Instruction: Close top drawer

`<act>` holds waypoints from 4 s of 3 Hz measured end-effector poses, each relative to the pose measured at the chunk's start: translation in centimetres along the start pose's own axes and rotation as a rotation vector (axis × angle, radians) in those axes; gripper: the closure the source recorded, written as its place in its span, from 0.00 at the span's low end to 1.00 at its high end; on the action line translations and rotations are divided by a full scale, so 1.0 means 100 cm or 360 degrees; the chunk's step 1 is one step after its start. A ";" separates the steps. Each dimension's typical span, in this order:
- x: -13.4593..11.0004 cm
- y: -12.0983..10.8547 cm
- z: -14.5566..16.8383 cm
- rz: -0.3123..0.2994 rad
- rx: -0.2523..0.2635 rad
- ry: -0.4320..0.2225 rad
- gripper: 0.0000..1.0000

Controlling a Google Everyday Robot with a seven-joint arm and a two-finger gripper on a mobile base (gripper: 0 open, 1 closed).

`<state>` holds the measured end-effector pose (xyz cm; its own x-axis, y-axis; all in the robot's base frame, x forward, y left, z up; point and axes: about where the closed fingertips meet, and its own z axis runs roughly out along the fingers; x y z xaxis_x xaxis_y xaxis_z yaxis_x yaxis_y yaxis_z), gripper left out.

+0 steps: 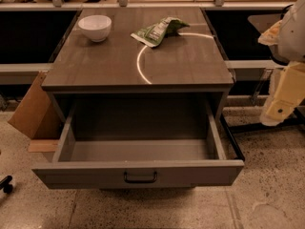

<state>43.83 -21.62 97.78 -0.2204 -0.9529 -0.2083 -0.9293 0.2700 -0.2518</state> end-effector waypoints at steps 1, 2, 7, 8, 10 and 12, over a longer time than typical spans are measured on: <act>0.000 0.000 0.000 0.0000 0.0000 0.0000 0.00; -0.006 0.015 0.022 -0.0067 -0.0068 -0.0028 0.00; -0.011 0.111 0.136 -0.0243 -0.0393 -0.0140 0.25; -0.003 0.124 0.161 -0.0215 -0.0447 -0.0130 0.48; 0.005 0.148 0.217 -0.0168 -0.0541 -0.0110 0.94; 0.011 0.167 0.268 -0.0044 -0.0586 -0.0081 1.00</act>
Offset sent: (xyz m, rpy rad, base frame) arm -0.0165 0.0334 -0.0680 0.0364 0.1026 0.1434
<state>35.98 -14.41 68.00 -0.1875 -0.9486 -0.2551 -0.9810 0.1679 0.0971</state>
